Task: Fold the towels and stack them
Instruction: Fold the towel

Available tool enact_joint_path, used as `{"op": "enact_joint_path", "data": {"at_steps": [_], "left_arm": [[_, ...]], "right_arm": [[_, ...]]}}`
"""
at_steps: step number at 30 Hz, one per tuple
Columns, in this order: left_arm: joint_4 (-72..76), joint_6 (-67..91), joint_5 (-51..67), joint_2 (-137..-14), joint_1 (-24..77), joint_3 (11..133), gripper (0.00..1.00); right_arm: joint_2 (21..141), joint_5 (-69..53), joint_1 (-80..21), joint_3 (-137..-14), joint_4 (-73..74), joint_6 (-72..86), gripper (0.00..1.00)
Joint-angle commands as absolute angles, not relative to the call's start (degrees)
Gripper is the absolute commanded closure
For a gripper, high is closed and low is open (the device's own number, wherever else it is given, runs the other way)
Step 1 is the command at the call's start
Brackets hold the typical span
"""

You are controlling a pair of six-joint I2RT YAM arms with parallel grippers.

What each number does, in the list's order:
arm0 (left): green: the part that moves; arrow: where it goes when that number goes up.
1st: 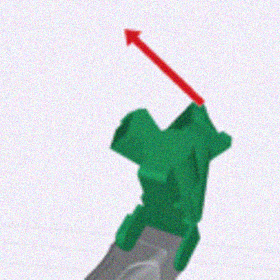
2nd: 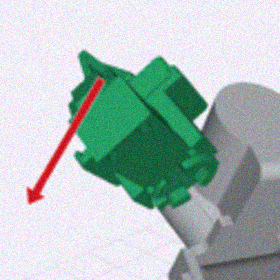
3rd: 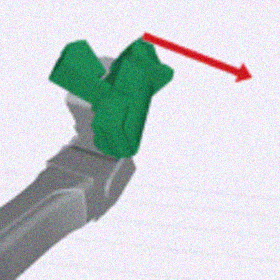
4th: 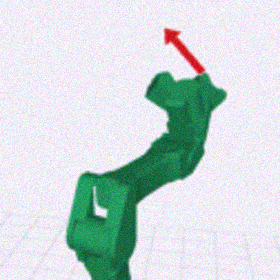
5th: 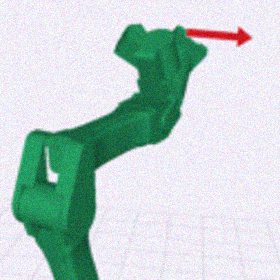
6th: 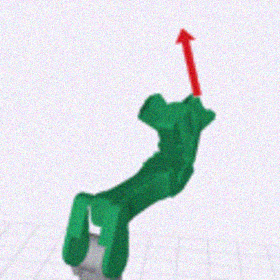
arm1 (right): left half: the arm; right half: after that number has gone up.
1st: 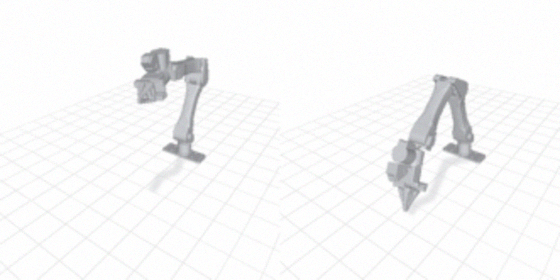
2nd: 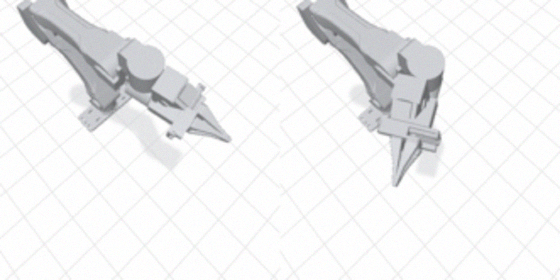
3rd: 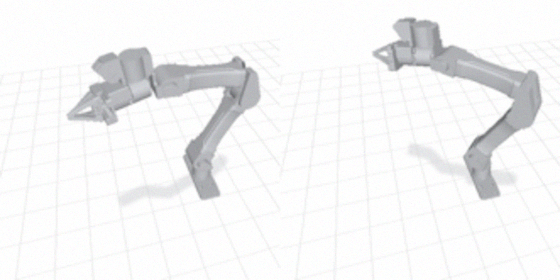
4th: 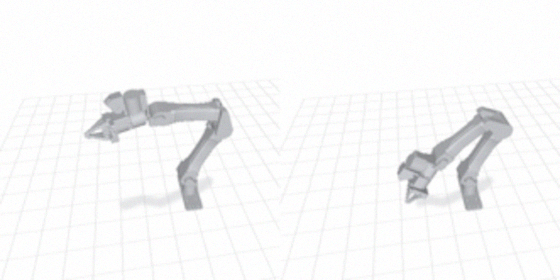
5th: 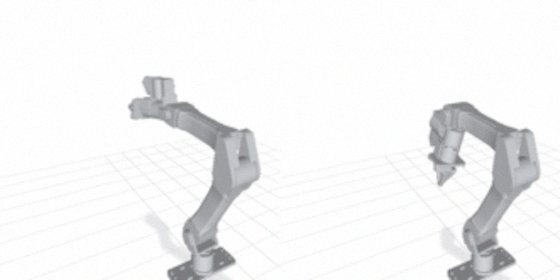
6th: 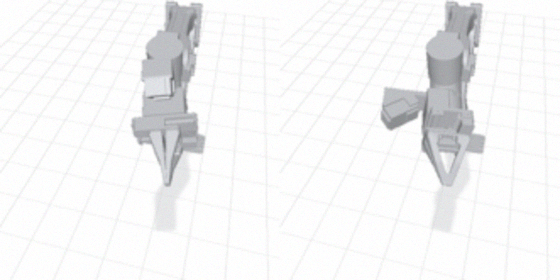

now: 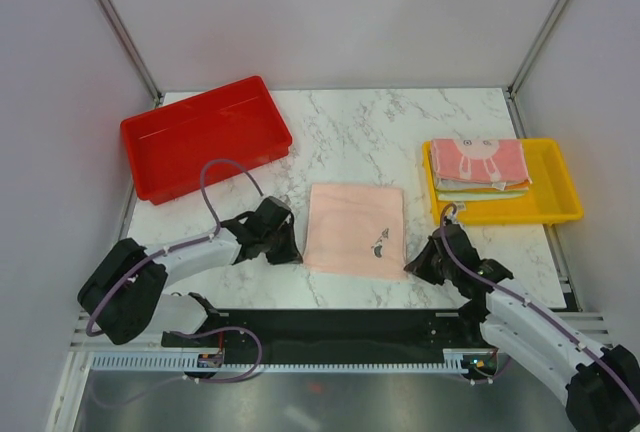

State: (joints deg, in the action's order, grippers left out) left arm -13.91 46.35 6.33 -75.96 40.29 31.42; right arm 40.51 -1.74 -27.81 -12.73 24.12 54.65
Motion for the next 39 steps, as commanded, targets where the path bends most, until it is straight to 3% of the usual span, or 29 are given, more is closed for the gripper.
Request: {"op": "enact_joint_path", "data": {"at_steps": [1, 10, 16, 25, 32, 39], "left_arm": [[-19.33, 43.07, 1.41, -75.93, 38.94, 34.80, 0.98], [-19.34, 39.65, 2.72, -85.94, 32.10, 42.62, 0.98], [-21.44, 36.48, 6.68, -90.70, 28.65, 51.40, 0.98], [-27.34, 36.30, 10.63, -81.48, 28.83, 57.84, 0.98], [-14.53, 38.93, 13.27, -86.48, 31.90, 43.10, 0.98], [-11.60, 38.85, 10.38, -92.90, 32.17, 40.78, 0.98]], "right_arm": [[42.96, 2.98, -27.95, -16.69, 26.63, 52.82, 1.00], [71.77, 8.43, -27.95, -31.01, 14.07, 43.25, 1.00], [82.96, 9.58, -27.07, -41.73, 13.52, 37.10, 1.00], [72.26, 6.51, -27.07, -51.86, 31.72, 34.81, 1.00], [63.20, -1.94, -27.25, -26.15, 17.95, 42.53, 1.00], [58.99, -0.88, -27.60, -17.93, 8.18, 47.72, 1.00]]}}
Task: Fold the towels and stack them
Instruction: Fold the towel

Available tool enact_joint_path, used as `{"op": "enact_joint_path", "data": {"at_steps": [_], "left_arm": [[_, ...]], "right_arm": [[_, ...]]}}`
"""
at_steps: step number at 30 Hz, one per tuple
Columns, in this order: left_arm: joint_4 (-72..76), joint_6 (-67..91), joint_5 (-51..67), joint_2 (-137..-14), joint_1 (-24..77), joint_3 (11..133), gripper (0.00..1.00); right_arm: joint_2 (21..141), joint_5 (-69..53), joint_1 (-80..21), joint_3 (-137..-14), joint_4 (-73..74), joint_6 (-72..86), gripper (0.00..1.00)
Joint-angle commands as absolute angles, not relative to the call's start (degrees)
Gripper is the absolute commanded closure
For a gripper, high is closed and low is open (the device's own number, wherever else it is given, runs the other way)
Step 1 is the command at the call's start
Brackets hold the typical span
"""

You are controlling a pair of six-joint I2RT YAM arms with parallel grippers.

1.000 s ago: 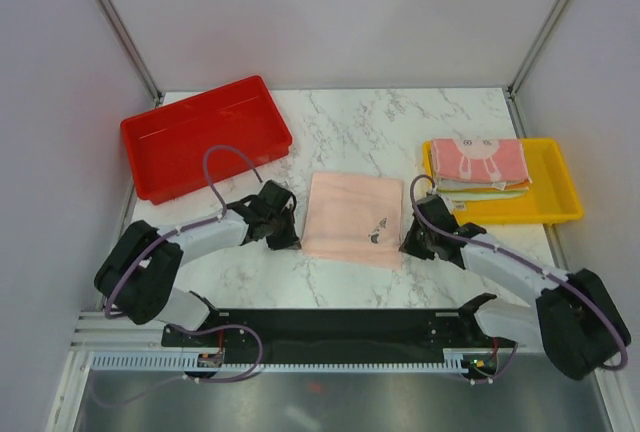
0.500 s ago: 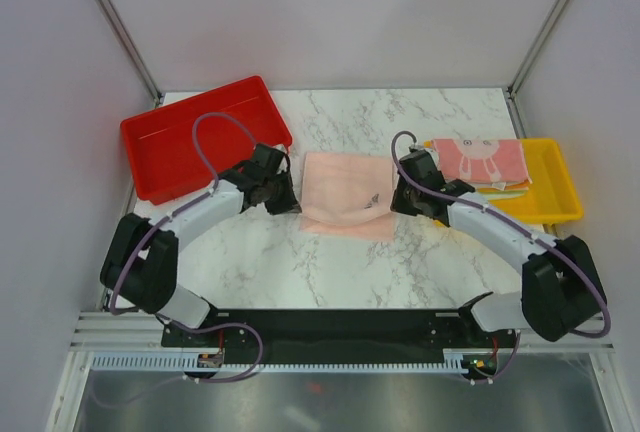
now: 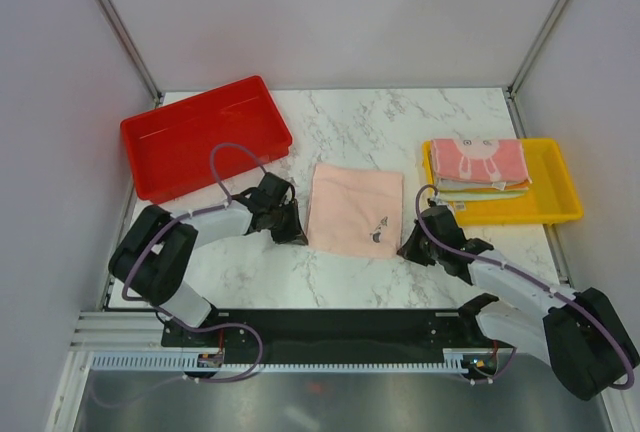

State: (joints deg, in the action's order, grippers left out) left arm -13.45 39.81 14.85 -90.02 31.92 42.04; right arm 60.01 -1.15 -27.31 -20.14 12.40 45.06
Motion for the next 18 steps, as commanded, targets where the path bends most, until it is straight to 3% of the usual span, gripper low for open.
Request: {"op": "enact_joint_path", "data": {"at_steps": [1, 10, 11, 14, 15, 18], "left_arm": [[-11.60, 38.85, 10.11, -92.64, 32.17, 40.69, 0.98], [-19.94, 36.56, 5.10, -88.68, 32.17, 47.89, 0.98], [-21.87, 36.21, 4.92, -88.86, 32.17, 49.12, 0.98], [-24.60, 35.60, 4.57, -87.90, 32.17, 50.27, 0.70], [-24.96, 35.51, 4.05, -86.85, 32.17, 50.53, 0.55], [-28.45, 33.59, 3.87, -84.64, 31.73, 55.00, 0.43]], "right_arm": [[58.45, -0.62, -27.68, -17.76, 8.17, 47.64, 1.00], [60.37, 2.73, -27.69, -23.11, 9.76, 44.21, 1.00], [60.90, 2.38, -27.69, -23.55, 9.49, 44.30, 0.92], [62.23, 0.88, -27.77, -26.35, 13.77, 43.60, 0.73], [61.97, 1.05, -27.69, -27.50, 15.28, 43.33, 0.71], [61.35, 2.72, -27.69, -33.21, 21.61, 41.32, 0.60]]}}
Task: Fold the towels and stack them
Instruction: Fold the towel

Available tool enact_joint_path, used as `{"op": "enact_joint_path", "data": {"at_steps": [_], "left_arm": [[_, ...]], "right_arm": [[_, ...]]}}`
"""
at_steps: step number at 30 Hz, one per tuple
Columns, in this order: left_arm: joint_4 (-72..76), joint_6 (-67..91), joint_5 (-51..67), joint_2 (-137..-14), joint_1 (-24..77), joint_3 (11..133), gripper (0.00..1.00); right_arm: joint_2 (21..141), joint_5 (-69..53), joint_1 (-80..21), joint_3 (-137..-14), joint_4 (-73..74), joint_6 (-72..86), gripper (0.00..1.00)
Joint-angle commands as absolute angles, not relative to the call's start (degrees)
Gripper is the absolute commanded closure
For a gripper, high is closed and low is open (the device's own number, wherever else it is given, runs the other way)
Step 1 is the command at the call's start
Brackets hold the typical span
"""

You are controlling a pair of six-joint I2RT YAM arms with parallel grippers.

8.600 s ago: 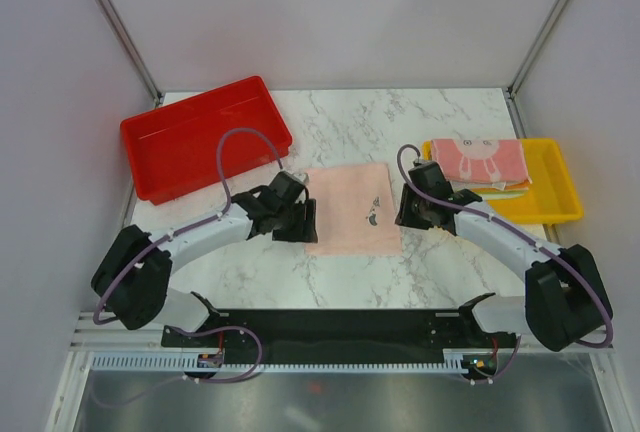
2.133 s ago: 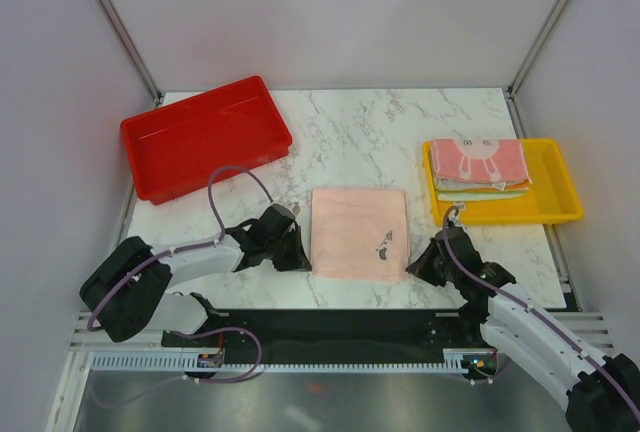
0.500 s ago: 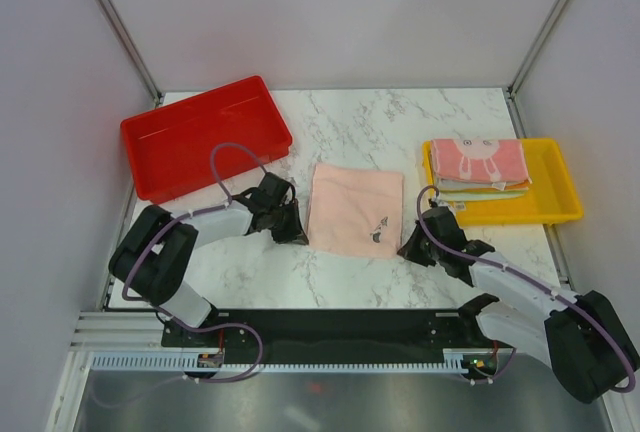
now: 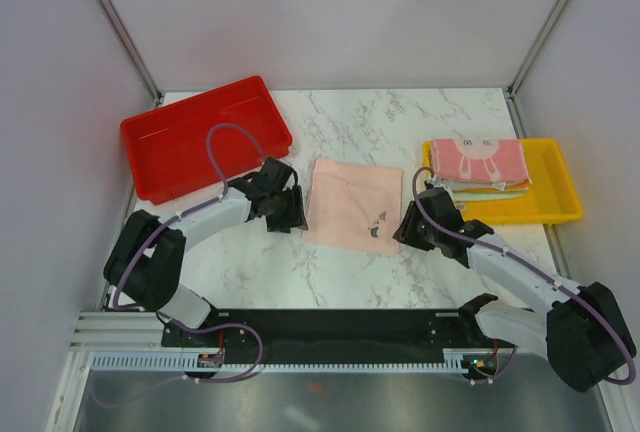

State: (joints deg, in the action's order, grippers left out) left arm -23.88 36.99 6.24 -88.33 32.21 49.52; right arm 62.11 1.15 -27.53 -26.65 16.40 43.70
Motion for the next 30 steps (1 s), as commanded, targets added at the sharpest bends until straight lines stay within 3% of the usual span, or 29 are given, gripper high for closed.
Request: {"op": "enact_joint_path", "data": {"at_steps": [1, 4, 8, 13, 26, 30], "left_arm": [[-29.43, 32.79, 3.52, -85.16, 31.47, 59.28, 0.42], [-30.76, 28.14, 3.33, -89.01, 29.80, 68.77, 0.41], [-30.85, 22.96, 4.56, -99.97, 28.30, 81.89, 0.47], [-31.90, 19.69, 6.06, -111.52, 26.81, 94.46, 0.48], [-29.36, 16.35, 11.16, -124.18, 25.49, 100.46, 0.50], [-29.18, 16.26, 10.73, -126.12, 25.40, 101.86, 0.55]], "right_arm": [[61.52, 3.68, -27.69, -36.44, 22.67, 40.53, 0.58], [65.89, 5.53, -26.46, -43.47, 23.30, 37.10, 0.54], [76.86, 6.50, -22.95, -53.33, 20.84, 29.20, 0.57], [88.66, 4.31, -18.73, -64.05, 20.74, 23.12, 0.57], [105.46, -2.28, -14.50, -69.52, 17.58, 22.50, 0.58], [106.79, -2.29, -14.15, -69.70, 16.00, 23.55, 0.67]]}}
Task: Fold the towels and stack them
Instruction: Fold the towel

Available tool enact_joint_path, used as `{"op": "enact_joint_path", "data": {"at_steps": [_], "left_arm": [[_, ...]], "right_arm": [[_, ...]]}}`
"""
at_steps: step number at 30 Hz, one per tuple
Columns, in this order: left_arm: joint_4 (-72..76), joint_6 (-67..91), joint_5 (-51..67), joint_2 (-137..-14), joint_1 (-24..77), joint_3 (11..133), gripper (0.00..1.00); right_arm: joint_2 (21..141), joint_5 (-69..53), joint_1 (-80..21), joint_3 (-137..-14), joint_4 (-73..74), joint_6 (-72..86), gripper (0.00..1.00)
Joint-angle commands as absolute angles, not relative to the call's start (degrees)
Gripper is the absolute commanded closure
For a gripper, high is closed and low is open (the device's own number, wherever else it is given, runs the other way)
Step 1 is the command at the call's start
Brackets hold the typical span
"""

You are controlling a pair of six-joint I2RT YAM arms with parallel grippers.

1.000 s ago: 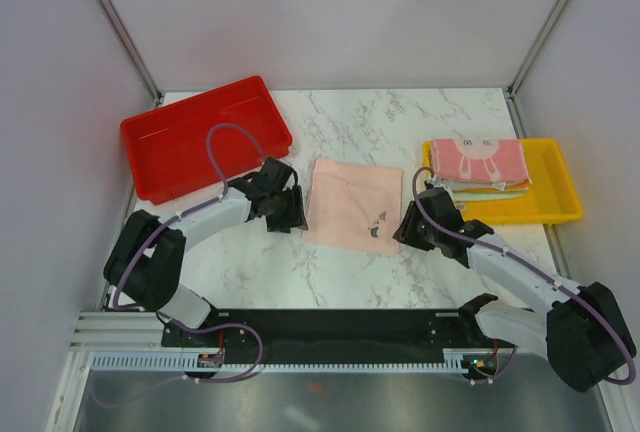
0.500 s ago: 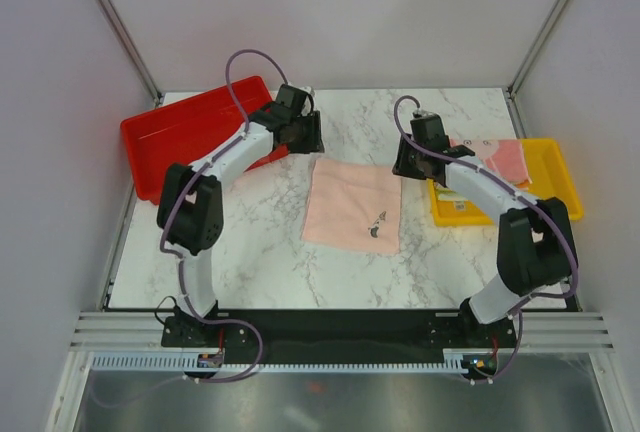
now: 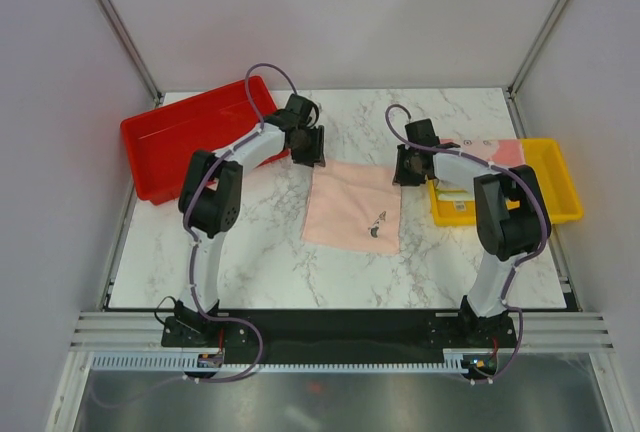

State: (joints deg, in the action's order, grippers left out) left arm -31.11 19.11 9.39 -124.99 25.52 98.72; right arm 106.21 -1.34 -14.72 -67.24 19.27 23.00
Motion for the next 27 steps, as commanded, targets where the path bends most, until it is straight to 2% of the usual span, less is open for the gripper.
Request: {"op": "enact_joint_path", "data": {"at_steps": [1, 3, 6, 7, 9, 13, 27], "left_arm": [[-29.09, 16.35, 10.46, -126.38, 25.40, 102.04, 0.57], [-29.09, 16.26, 10.20, -126.83, 25.14, 102.65, 0.67], [-29.00, 16.35, 9.84, -127.18, 24.70, 103.44, 0.88], [-28.92, 16.17, 9.76, -127.18, 24.61, 103.53, 0.98], [-28.83, 16.00, 9.49, -127.35, 24.17, 104.23, 0.98], [-27.95, 17.04, 8.61, -127.88, 22.86, 105.38, 0.98], [-26.90, 16.96, 17.14, -136.40, 19.60, 116.44, 0.98]], "right_arm": [[106.87, -2.20, -14.24, -69.78, 15.39, 23.64, 0.73], [106.88, -1.85, -14.15, -70.13, 15.29, 23.73, 0.77], [106.44, -0.36, -13.97, -69.88, 14.86, 23.55, 0.84], [106.35, -0.35, -13.89, -69.70, 14.51, 23.38, 0.94], [106.43, 1.14, -13.89, -69.44, 13.89, 23.29, 1.00], [106.96, 1.06, -13.27, -69.00, 12.05, 24.17, 1.00], [107.93, 0.09, -11.07, -67.67, 6.33, 25.40, 1.00]]}}
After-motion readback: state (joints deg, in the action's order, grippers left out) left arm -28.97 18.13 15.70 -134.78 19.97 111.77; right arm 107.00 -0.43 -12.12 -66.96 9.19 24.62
